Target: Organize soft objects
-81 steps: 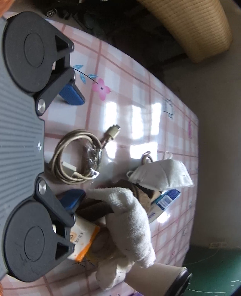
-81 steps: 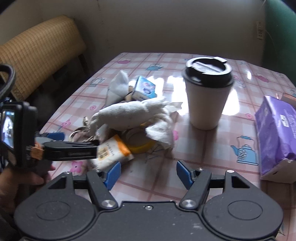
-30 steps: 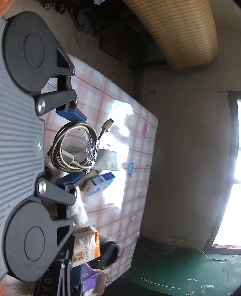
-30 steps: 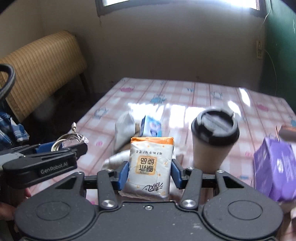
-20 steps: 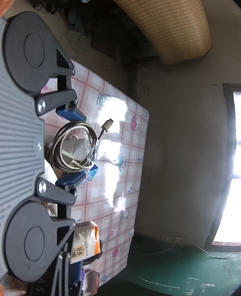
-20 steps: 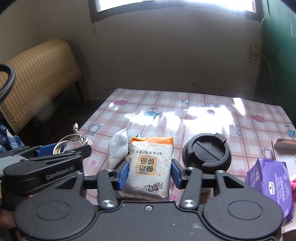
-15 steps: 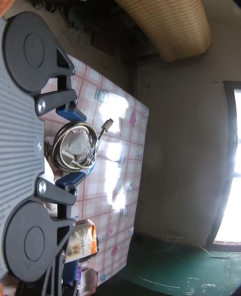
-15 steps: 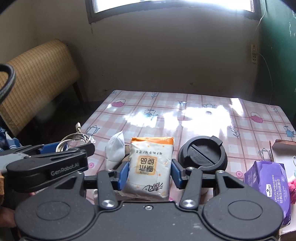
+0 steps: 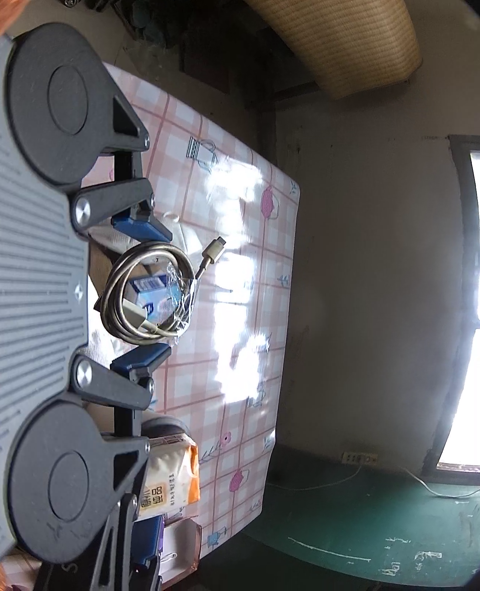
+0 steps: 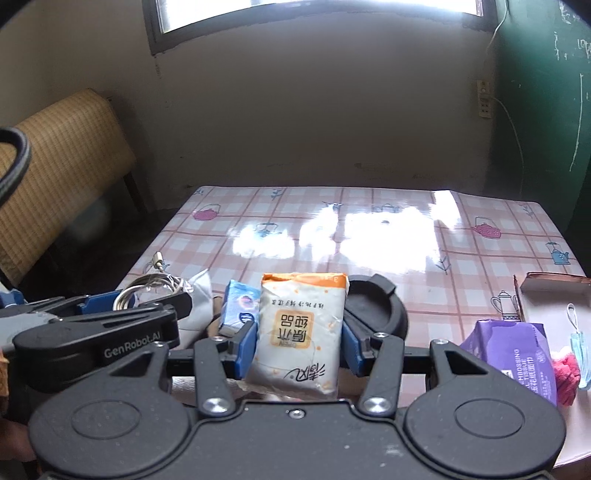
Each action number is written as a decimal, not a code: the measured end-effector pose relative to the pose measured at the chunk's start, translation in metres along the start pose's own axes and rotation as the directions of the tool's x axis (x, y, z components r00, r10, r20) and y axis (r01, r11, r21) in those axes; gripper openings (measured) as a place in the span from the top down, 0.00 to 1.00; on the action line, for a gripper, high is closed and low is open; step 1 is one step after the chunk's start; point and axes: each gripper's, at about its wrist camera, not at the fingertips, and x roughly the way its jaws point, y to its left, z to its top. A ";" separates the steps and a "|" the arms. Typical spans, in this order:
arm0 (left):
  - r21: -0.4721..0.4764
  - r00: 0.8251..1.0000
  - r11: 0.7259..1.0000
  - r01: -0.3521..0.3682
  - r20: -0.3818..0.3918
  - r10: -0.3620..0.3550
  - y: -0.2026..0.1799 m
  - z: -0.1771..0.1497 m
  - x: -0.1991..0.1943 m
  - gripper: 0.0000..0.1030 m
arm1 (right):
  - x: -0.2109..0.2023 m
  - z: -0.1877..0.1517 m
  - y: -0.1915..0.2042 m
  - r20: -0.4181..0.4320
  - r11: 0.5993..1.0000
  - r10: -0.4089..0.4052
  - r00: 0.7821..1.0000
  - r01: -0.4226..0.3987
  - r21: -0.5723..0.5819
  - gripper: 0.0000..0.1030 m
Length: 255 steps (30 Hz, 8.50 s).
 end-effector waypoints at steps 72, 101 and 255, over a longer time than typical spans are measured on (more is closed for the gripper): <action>0.156 0.977 0.965 0.212 -0.051 -0.207 -0.142 -0.001 0.008 0.42 | -0.042 -0.010 -0.149 0.003 0.967 -0.193 0.981 0.190 0.171 0.43; 0.225 0.956 0.929 0.293 -0.080 -0.282 -0.199 -0.013 0.009 0.42 | -0.061 -0.023 -0.207 -0.012 0.935 -0.271 0.962 0.266 0.234 0.43; -0.006 0.996 0.999 0.033 -0.087 -0.033 0.009 -0.062 -0.009 0.08 | -0.013 -0.052 -0.035 -0.116 0.999 -0.047 0.992 0.049 0.021 0.25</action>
